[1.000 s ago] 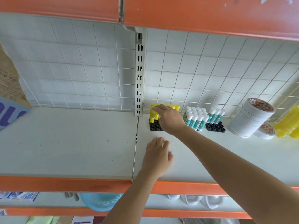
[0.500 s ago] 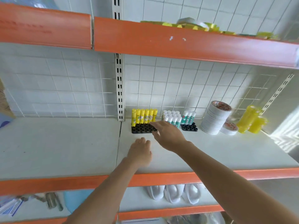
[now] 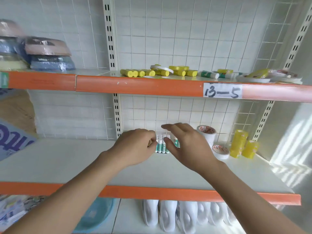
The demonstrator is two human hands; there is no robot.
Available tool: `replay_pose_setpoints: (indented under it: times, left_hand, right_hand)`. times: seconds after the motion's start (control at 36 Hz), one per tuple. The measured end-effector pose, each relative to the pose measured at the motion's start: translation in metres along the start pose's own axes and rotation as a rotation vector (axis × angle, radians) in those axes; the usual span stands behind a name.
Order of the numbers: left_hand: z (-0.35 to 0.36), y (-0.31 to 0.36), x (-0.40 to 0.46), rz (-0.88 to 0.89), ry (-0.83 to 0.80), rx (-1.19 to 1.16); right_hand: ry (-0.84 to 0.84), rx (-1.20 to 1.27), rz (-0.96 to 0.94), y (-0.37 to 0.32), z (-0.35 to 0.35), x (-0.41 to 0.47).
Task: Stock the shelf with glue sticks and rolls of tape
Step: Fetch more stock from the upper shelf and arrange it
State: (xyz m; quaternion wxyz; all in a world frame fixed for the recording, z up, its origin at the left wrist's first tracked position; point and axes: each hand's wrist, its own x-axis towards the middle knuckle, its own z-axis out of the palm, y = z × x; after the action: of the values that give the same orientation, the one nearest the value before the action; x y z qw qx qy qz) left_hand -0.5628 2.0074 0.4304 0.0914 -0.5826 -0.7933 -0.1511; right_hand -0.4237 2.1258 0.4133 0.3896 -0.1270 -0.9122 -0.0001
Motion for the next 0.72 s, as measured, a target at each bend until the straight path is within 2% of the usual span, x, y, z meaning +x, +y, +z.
replay_pose_setpoints:
  times: [0.22, 0.5, 0.61, 0.72]
  left_hand:
    - [-0.091, 0.039, -0.013, 0.029, 0.227, 0.016]
    - [-0.147, 0.026, 0.029, 0.103, 0.424, 0.156]
    - [-0.163, -0.004, 0.057, 0.079, 0.430, 0.226]
    - [-0.170, -0.042, 0.087, 0.010, 0.314, 0.286]
  right_hand:
    - [0.249, -0.032, -0.144, -0.013, -0.062, 0.022]
    - [0.353, -0.138, -0.208, -0.014, -0.086, 0.086]
    - [0.258, -0.146, -0.154, -0.017, -0.083, 0.123]
    - [-0.007, -0.134, -0.005, -0.010, -0.073, 0.163]
